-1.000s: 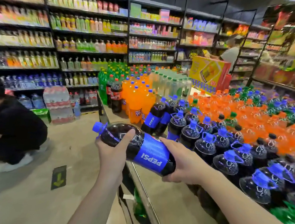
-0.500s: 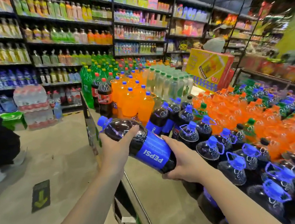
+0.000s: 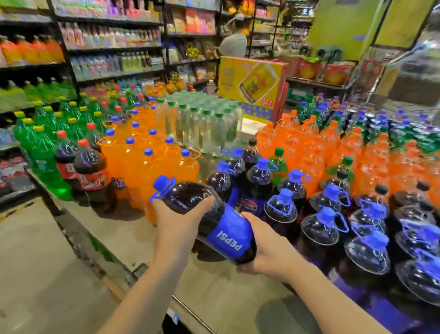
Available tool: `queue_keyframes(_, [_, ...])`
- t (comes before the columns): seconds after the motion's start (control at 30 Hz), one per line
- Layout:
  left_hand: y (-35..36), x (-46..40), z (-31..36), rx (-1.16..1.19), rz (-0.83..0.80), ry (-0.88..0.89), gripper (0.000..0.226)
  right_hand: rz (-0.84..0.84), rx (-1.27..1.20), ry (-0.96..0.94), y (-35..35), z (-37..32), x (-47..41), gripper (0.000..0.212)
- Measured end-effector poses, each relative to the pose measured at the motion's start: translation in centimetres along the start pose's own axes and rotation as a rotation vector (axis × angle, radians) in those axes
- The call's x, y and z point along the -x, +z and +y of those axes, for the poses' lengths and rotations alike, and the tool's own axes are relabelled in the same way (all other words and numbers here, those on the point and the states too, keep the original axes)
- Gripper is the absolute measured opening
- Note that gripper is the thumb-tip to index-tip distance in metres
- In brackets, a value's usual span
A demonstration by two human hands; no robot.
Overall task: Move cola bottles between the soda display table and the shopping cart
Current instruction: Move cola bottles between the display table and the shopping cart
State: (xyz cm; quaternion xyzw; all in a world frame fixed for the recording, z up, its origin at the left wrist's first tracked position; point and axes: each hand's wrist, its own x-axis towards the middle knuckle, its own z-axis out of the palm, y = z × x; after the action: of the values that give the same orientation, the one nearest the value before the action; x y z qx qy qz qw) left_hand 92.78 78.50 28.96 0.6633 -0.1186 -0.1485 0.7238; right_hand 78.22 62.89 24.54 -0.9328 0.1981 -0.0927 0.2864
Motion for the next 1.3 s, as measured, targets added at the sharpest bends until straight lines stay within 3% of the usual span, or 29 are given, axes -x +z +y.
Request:
queue_keyframes(0.27, [3.3,-5.8,-2.5,-0.092,-0.035,-0.006,0.098,0.028,-0.028,0.153,3.6,4.1,-4.6,0.095])
queue_keyframes(0.4, [4.9,-8.3,-3.9,-0.156,-0.067,0.065,0.096,0.110,-0.032,0.252,5.2,4.4,-6.5,0.092])
queue_keyframes(0.5, [5.8,-9.6,-4.4,-0.214,-0.152,0.108,0.094,0.156,-0.021,0.352,7.0,4.8,-7.8,0.077])
queue_keyframes(0.6, [6.3,-10.5,-4.7,-0.262,-0.258,0.150,0.092,0.173,-0.084,0.462,8.4,5.2,-8.4,0.077])
queue_keyframes(0.8, [6.7,-12.3,-5.8,-0.366,-0.461,0.219,0.083,0.217,-0.075,0.682,10.4,5.0,-8.8,0.115])
queue_keyframes(0.93, [6.6,-13.2,-6.3,-0.433,-0.609,0.263,0.082,0.308,-0.133,0.797,12.3,4.6,-9.0,0.118])
queue_keyframes(1.17, [6.0,-14.4,-7.5,-0.478,-0.753,0.304,0.084,0.427,-0.188,0.909,15.8,4.8,-10.5,0.111])
queue_keyframes(1.3, [5.7,-14.4,-8.3,-0.531,-0.844,0.348,0.085,0.534,-0.267,0.976,17.7,5.2,-11.2,0.090])
